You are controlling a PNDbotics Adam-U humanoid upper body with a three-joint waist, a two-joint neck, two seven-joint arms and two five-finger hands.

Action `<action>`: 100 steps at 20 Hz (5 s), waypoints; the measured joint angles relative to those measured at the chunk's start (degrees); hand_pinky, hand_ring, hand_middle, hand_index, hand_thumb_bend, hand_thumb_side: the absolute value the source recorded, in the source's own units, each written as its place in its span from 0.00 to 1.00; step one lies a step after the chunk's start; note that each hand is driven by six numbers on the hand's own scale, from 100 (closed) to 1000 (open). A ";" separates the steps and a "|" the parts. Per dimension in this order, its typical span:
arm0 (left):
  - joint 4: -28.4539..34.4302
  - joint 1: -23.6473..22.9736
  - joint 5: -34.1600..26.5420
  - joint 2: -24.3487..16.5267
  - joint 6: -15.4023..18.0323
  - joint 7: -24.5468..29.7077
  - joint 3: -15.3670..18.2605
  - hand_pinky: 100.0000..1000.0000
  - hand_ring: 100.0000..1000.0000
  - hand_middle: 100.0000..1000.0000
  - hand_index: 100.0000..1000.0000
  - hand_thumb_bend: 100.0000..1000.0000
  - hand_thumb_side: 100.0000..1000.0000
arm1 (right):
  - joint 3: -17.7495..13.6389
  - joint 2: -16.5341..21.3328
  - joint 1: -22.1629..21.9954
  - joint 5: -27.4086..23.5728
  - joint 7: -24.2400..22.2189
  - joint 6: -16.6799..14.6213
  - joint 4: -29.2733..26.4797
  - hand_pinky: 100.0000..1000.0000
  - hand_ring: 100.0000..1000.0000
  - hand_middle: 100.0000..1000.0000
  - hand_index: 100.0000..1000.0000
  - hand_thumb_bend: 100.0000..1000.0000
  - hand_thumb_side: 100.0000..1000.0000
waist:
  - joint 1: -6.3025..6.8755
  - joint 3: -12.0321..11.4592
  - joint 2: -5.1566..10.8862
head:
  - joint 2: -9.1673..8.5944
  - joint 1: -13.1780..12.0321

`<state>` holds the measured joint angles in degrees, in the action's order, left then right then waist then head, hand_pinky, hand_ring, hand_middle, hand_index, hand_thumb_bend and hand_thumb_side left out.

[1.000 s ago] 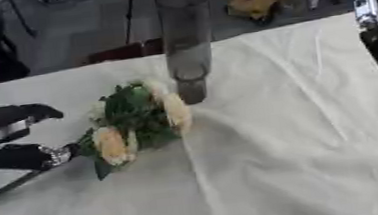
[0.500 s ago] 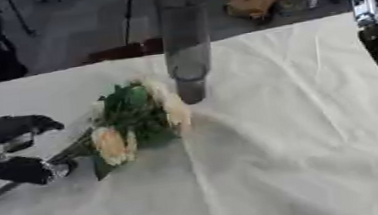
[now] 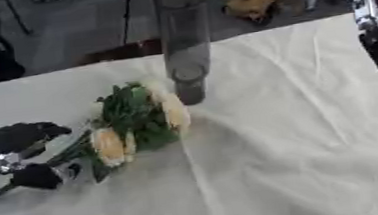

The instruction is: Arrange flowers into the vase.

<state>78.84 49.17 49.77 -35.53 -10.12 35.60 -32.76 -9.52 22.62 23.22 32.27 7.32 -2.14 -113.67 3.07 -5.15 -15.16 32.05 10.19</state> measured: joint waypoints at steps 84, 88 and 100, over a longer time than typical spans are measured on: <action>-12.51 -0.41 -3.86 7.17 5.56 -24.00 7.63 0.00 0.00 0.00 0.00 0.00 0.19 | -0.25 -0.17 -0.04 -0.49 0.93 1.06 0.00 0.78 0.93 0.75 0.95 0.00 1.00 | -0.39 1.61 -1.42 | -1.44 -0.90; -11.09 -1.18 -4.09 6.25 5.73 -27.36 7.66 0.00 0.00 0.00 0.00 0.00 0.16 | -0.35 -0.17 -0.06 -0.53 0.93 1.07 0.00 0.78 0.93 0.75 0.95 0.00 1.00 | -0.38 1.58 -1.41 | -1.44 -0.61; -2.85 -5.34 -12.17 2.60 0.29 -38.90 10.50 0.00 0.00 0.00 0.00 0.00 0.16 | -0.38 -0.17 -0.09 -0.54 1.13 1.26 0.00 0.78 0.93 0.75 0.95 0.00 1.00 | -0.57 1.31 -1.41 | -1.44 -0.03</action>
<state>75.99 43.83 37.60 -32.93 -9.83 -3.30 -22.26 -9.90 22.45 23.13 31.73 8.45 -0.88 -113.67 2.50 -3.83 -16.57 30.61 10.16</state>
